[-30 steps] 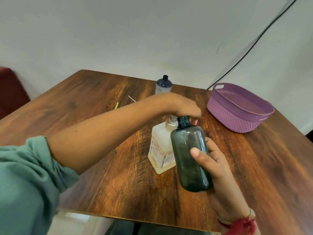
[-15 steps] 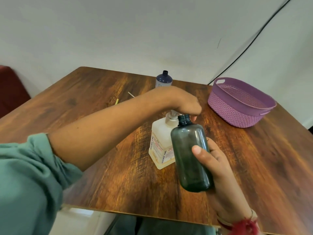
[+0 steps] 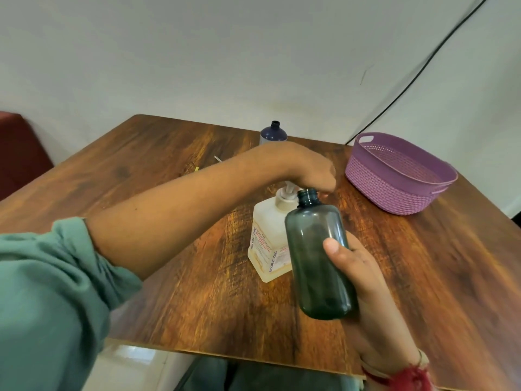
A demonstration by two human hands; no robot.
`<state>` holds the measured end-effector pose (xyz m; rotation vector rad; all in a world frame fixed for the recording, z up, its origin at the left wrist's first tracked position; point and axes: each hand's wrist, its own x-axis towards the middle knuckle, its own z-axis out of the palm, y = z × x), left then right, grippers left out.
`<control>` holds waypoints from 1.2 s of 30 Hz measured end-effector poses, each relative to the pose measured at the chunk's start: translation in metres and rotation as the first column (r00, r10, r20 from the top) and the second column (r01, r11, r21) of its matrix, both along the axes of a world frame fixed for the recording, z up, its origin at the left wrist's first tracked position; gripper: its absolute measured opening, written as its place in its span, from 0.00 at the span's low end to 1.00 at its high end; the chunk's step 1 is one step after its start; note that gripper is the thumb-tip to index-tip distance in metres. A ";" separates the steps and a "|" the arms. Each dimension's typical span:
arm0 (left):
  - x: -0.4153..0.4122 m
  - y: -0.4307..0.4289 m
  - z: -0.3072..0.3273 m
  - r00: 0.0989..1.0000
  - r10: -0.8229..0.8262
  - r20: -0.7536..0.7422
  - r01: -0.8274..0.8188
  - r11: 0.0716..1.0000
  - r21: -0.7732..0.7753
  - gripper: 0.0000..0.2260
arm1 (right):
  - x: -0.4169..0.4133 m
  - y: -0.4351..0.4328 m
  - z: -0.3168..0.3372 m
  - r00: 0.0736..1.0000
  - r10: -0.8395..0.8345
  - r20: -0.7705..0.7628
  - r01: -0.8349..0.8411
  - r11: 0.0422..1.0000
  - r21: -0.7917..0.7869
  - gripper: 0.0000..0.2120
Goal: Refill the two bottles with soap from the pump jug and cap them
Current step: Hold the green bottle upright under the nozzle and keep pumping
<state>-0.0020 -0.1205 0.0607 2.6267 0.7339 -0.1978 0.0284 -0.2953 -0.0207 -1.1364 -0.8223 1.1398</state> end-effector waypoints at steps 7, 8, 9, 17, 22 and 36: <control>-0.002 0.000 -0.009 1.000 0.014 -0.005 -0.014 0.999 -0.037 0.13 | -0.002 0.003 -0.002 0.999 0.015 -0.028 -0.015 1.000 0.015 0.31; -0.003 0.000 -0.008 1.000 0.003 -0.016 -0.003 1.000 -0.026 0.13 | -0.003 0.003 -0.002 0.999 0.018 -0.029 -0.017 1.000 0.012 0.31; -0.003 0.000 -0.005 1.000 -0.004 -0.031 0.004 1.000 -0.010 0.13 | -0.002 0.003 -0.001 0.999 0.020 -0.024 -0.020 1.000 0.010 0.31; -0.002 0.003 -0.005 0.999 -0.048 0.011 0.049 0.993 -0.109 0.12 | -0.001 0.004 0.001 0.999 0.025 -0.042 -0.025 1.000 0.000 0.39; 0.001 0.006 -0.009 0.996 0.000 -0.084 -0.006 0.997 -0.076 0.15 | -0.004 0.006 0.003 0.996 0.025 -0.088 -0.024 1.000 0.011 0.34; 0.001 0.003 -0.004 0.994 0.011 -0.105 -0.017 0.998 -0.061 0.10 | -0.001 0.003 0.005 0.999 0.031 -0.024 -0.031 1.000 -0.004 0.37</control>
